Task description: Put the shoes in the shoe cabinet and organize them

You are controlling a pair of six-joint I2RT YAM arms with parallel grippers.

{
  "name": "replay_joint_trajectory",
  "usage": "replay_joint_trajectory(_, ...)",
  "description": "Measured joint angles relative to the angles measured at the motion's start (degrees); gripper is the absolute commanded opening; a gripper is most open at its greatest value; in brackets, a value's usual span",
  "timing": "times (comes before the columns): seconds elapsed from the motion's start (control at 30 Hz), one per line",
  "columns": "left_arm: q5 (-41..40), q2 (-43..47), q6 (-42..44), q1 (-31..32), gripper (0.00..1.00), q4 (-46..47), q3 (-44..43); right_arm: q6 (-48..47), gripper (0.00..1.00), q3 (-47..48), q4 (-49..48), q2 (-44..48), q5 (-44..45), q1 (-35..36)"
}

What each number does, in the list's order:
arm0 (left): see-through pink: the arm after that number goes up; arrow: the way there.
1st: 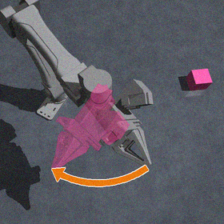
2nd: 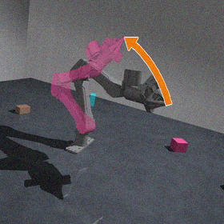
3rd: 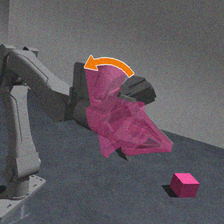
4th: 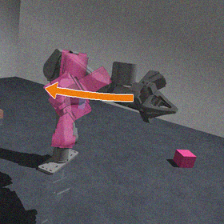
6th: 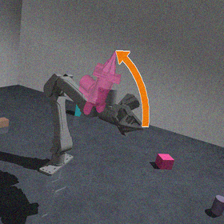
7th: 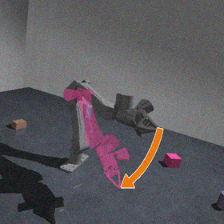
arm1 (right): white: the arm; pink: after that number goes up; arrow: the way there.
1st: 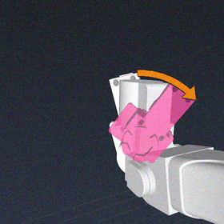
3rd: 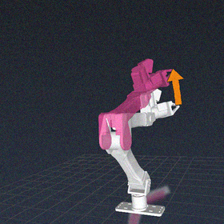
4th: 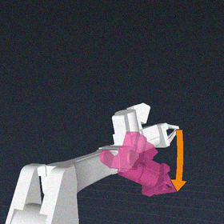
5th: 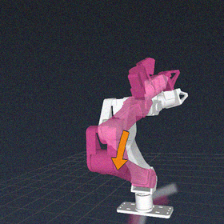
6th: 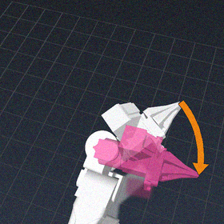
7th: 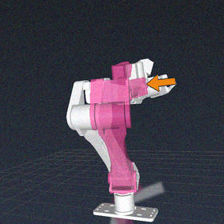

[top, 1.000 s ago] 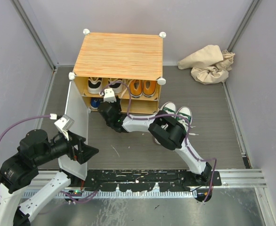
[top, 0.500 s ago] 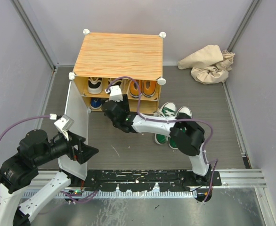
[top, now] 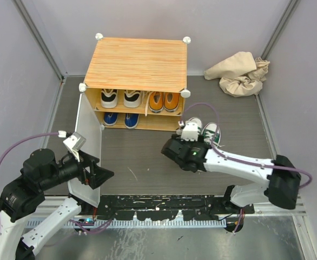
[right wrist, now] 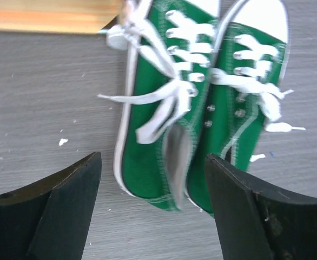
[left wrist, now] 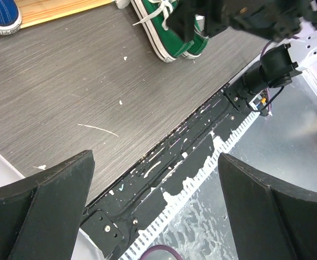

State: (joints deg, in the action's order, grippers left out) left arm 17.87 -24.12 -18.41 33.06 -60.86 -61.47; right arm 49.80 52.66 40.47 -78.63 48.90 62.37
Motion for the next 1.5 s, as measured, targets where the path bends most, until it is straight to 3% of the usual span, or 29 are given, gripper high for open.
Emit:
replay_joint_trajectory(0.2,0.13,0.07,0.02,0.00,0.98,0.52,0.26,8.09,0.75,-3.76,6.47,12.04,1.73,-3.34)
replay_joint_trajectory(0.37,0.15,0.22,0.00,-0.02,0.98,1.16,0.66,8.26,0.69,-9.25,5.22,14.99,-1.22,-9.53)
replay_joint_trajectory(0.77,0.13,0.00,-0.17,0.00,0.98,1.95,0.98,3.28,0.68,-14.67,-5.62,15.65,-10.27,-15.28)
replay_joint_trajectory(1.17,-0.04,-0.13,-0.22,0.00,0.98,2.58,1.36,0.66,0.62,-20.50,-14.53,10.95,-17.11,-22.32)
replay_joint_trajectory(1.27,-0.13,-0.13,-0.26,-0.02,0.98,2.71,1.42,-0.35,0.48,-21.55,-17.09,10.54,-17.77,-23.15)
replay_joint_trajectory(1.33,-0.15,-0.13,-0.31,-0.02,0.98,2.93,1.55,-1.31,0.25,-22.01,-18.78,10.05,-18.01,-23.37)
replay_joint_trajectory(1.5,-0.15,-0.28,-0.48,-0.02,0.98,3.39,1.75,-3.69,0.02,-22.51,-22.56,9.73,-20.13,-23.47)
